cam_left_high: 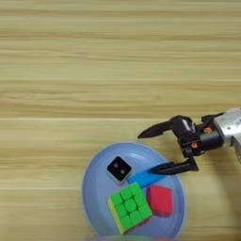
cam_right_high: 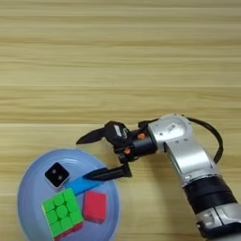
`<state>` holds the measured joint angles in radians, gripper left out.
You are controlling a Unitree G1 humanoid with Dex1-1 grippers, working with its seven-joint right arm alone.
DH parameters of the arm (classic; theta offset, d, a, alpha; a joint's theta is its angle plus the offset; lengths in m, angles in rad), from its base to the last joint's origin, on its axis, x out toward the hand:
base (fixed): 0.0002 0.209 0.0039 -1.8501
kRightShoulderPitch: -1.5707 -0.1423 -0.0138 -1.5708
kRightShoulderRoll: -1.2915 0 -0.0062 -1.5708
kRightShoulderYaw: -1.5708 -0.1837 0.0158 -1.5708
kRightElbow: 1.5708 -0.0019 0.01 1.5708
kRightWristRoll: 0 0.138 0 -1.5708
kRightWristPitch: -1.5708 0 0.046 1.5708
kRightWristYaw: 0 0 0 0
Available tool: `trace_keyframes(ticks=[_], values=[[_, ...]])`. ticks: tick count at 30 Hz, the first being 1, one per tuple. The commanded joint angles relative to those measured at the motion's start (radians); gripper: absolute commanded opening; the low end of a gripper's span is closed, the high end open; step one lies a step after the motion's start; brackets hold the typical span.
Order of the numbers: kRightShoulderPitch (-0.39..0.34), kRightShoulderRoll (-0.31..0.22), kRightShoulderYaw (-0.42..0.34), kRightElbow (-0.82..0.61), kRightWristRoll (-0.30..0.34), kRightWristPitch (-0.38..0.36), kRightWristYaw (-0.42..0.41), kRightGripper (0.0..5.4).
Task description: Move the objects on the table
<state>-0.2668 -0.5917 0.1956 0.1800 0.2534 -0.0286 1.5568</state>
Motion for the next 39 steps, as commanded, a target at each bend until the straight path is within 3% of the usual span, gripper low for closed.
trace_keyframes(ticks=[1, 5, 8, 12, 20, 32, 39], values=[[-0.066, -0.027, -0.058, -0.087, 0.065, 0.041, -0.034, 4.76], [-0.029, -0.063, -0.065, -0.137, 0.1, 0.068, 0.016, 5.38], [0.011, -0.105, -0.043, -0.16, 0.099, 0.048, 0.052, 5.38], [0.049, -0.165, 0.017, -0.179, 0.097, -0.002, 0.057, 5.38], [0.07, -0.227, 0.116, -0.214, 0.04, -0.136, 0.057, 5.38], [0.113, -0.234, 0.135, -0.279, -0.012, -0.184, 0.039, 5.38], [0.118, -0.211, 0.158, -0.243, -0.077, -0.212, 0.022, 4.6]])
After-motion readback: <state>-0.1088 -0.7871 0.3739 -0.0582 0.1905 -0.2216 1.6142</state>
